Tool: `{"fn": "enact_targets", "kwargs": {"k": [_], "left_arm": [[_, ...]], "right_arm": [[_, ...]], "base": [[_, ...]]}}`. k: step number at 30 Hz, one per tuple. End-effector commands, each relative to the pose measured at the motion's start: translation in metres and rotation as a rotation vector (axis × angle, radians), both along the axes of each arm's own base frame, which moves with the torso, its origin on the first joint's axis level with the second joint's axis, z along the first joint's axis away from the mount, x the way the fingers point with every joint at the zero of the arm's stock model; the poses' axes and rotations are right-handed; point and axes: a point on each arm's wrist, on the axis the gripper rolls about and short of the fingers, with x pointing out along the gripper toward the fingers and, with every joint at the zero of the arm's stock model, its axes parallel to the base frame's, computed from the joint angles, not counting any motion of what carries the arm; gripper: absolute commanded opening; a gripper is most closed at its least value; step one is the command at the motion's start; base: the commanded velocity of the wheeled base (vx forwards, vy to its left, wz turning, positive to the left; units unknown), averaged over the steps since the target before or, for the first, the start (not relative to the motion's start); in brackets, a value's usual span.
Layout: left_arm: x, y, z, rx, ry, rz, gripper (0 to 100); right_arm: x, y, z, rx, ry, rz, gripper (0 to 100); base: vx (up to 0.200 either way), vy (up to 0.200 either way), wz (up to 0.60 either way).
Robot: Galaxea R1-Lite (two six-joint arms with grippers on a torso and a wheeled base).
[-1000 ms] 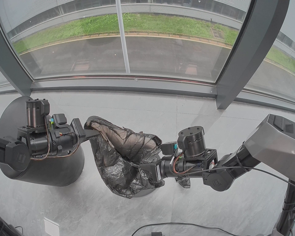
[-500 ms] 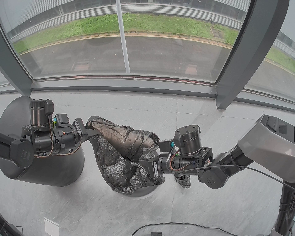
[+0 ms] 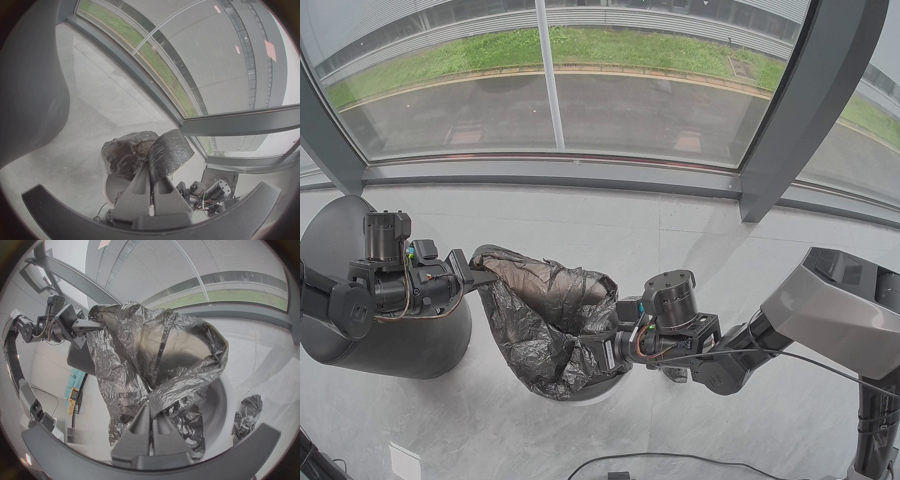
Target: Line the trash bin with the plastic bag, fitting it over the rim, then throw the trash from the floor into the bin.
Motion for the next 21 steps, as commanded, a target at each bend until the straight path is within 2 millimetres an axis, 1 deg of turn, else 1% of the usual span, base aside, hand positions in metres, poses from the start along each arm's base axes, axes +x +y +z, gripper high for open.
{"fn": "enact_targets", "kwargs": {"k": [1, 4, 11, 14, 18, 21], "left_arm": [[-0.008, 0.000, -0.007, 0.002, 0.034, -0.003, 0], [-0.019, -0.002, -0.012, 0.005, 0.057, -0.020, 0], [-0.044, -0.014, -0.043, 0.029, 0.182, -0.076, 0], [-0.046, -0.015, -0.048, 0.029, 0.207, -0.087, 0], [-0.047, -0.017, -0.050, 0.020, 0.220, -0.106, 0], [-0.048, -0.019, -0.051, 0.021, 0.225, -0.113, 0]], "right_arm": [[-0.010, -0.008, 0.000, -0.017, 0.022, 0.001, 0], [-0.018, -0.015, -0.004, -0.039, 0.045, 0.001, 0], [-0.034, -0.033, -0.023, -0.040, 0.043, -0.013, 0], [-0.037, -0.036, -0.028, -0.040, 0.042, -0.016, 0], [-0.037, -0.042, -0.034, -0.068, 0.047, -0.054, 0], [-0.037, -0.047, -0.033, -0.073, 0.046, -0.073, 0]], "base": [[0.000, 0.000, 0.00], [0.000, 0.000, 0.00], [0.000, 0.000, 0.00], [0.000, 0.000, 0.00], [0.000, 0.000, 0.00], [0.000, 0.000, 0.00]]}}
